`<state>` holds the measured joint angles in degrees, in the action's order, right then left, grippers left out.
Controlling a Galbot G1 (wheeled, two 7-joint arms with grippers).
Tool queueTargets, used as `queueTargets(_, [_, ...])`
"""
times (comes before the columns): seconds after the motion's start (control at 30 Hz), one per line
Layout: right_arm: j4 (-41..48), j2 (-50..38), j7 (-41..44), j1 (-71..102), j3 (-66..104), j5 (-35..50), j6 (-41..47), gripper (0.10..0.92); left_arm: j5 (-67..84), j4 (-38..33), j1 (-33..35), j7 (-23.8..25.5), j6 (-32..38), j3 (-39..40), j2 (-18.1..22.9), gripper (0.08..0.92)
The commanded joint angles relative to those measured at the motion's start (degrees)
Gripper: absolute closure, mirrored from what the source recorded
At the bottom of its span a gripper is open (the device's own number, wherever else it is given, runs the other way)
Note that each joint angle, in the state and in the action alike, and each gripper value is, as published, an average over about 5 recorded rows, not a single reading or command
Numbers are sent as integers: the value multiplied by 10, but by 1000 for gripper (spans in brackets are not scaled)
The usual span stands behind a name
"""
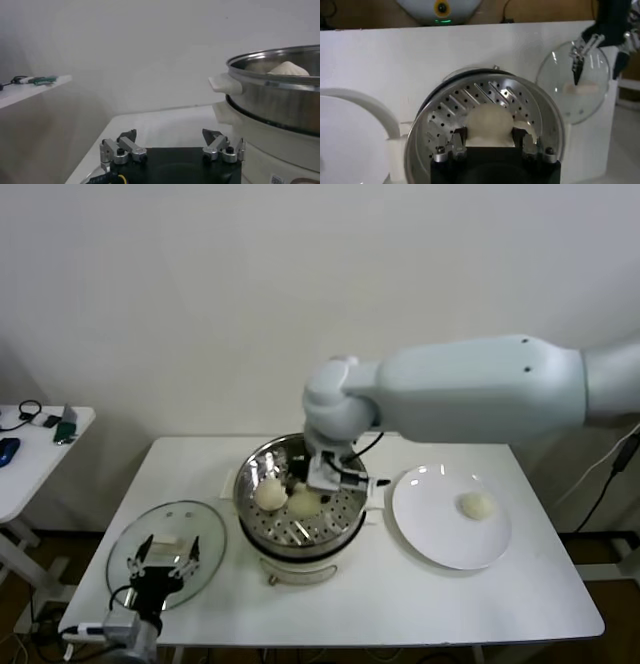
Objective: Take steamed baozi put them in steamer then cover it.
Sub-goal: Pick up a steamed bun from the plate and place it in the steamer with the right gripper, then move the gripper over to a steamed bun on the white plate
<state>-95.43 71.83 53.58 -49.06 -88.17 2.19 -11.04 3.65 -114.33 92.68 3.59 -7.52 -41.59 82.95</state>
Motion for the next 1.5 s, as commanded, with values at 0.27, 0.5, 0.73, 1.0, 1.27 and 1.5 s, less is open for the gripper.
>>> queueTargets(0.27, [48, 57, -14, 92, -16, -95, -13, 414, 3, 7, 0, -1, 4, 0, -2, 177])
queueTargets(0.5, [68, 63, -22, 102, -9, -100, -11, 412, 3, 9, -1, -1, 6, 3, -1, 177])
queueTargets(0.73, [78, 60, -32, 102, -1, -93, -15, 300, 3, 10, 1, -1, 9, 3, -1, 177])
queueTargets(1.0, [98, 4, 59, 13, 11, 58, -22, 204, 2, 8, 2, -1, 8, 2, -1, 177])
queueTargets(1.27, [187, -136, 150, -111, -82, 349, 90, 202, 6, 4, 0, 0, 9, 4, -1, 177])
queueTargets(1.5, [252, -257, 143, -80, -161, 326, 126, 203, 6, 10, -9, 2, 11, 7, 2, 177])
